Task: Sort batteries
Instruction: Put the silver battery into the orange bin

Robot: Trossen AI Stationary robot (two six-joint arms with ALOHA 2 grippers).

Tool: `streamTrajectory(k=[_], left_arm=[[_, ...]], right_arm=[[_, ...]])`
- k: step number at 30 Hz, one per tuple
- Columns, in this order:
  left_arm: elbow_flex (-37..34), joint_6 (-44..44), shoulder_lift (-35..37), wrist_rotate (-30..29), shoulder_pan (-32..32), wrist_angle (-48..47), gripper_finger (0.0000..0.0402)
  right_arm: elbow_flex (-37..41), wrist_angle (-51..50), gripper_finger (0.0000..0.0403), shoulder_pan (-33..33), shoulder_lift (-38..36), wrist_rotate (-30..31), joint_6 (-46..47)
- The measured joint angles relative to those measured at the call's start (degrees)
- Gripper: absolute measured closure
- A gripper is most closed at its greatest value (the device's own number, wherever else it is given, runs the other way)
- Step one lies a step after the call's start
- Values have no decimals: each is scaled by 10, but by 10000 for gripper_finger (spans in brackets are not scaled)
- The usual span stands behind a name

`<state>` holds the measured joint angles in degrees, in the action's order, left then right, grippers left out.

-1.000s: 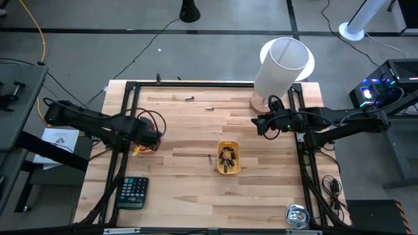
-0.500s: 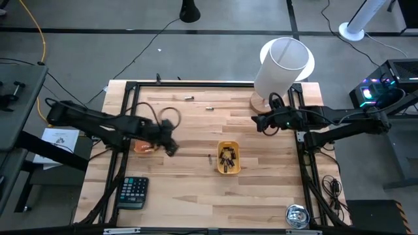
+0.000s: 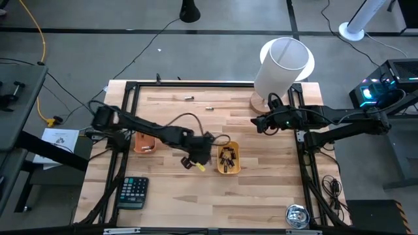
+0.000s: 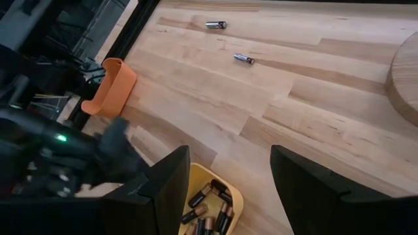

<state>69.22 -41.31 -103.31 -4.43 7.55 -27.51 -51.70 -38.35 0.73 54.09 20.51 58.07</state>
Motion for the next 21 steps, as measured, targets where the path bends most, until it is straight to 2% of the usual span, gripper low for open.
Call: streamTrajectory(k=[4, 8, 17, 21], left_arm=[[33, -52, -50, 40, -8, -11, 229], [56, -60, -85, 85, -17, -8, 229], [73, -61, -139, 99, -40, -12, 230], [74, -37, -142, 116, -45, -44, 256]], right_arm=[[0, 0, 194, 0, 0, -1, 0], [0, 0, 194, 0, 0, 0, 0], [0, 0, 194, 0, 0, 0, 2], [0, 0, 194, 0, 0, 0, 6]])
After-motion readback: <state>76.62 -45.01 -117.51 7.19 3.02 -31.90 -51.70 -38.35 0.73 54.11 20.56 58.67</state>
